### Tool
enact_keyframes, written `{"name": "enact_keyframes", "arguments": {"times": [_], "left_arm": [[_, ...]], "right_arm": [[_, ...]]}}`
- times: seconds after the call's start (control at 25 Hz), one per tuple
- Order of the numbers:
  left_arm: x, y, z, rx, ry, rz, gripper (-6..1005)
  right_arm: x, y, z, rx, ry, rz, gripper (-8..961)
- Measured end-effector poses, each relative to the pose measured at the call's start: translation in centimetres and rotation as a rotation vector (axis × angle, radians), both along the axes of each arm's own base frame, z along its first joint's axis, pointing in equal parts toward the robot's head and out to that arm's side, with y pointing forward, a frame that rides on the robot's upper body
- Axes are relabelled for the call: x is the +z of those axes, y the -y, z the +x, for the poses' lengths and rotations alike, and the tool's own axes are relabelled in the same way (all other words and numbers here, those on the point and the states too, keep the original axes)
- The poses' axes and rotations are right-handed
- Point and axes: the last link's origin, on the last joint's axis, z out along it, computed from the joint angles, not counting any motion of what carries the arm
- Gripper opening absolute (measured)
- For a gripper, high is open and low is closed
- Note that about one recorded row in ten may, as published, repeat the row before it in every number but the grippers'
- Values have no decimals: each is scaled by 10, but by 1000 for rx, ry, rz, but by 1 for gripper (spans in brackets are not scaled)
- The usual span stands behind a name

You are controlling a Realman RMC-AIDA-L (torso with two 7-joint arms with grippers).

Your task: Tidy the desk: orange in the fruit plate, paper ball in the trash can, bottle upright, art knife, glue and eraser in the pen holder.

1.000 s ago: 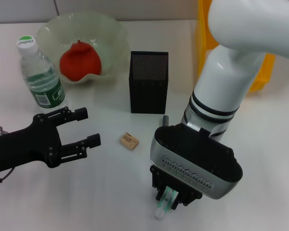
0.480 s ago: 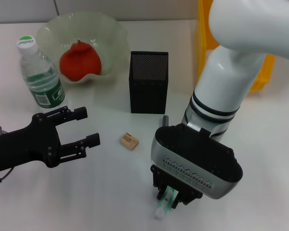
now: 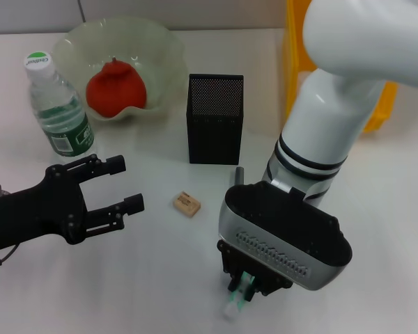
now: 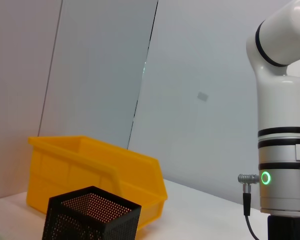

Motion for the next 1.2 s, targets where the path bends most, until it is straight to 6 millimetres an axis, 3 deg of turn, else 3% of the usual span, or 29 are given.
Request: {"name": "enact_keyframes", "arguments": {"times": [0.28,0.6,0.92,1.2], "left_arm": [[0,1,0,0,2,-1,770],[1,1,1,-3,9,3,770],[6,-1,2,-7,31,28,770],[5,1,4,-9,47,19,770]], "right_arm": [[12,0,-11,-53,-52,-9,179],[42,-5,-18,-172,-173,-1,180],[78,-14,-8,-309,-363,53,181],[108,-20,12,-444,-656,126,182]]}}
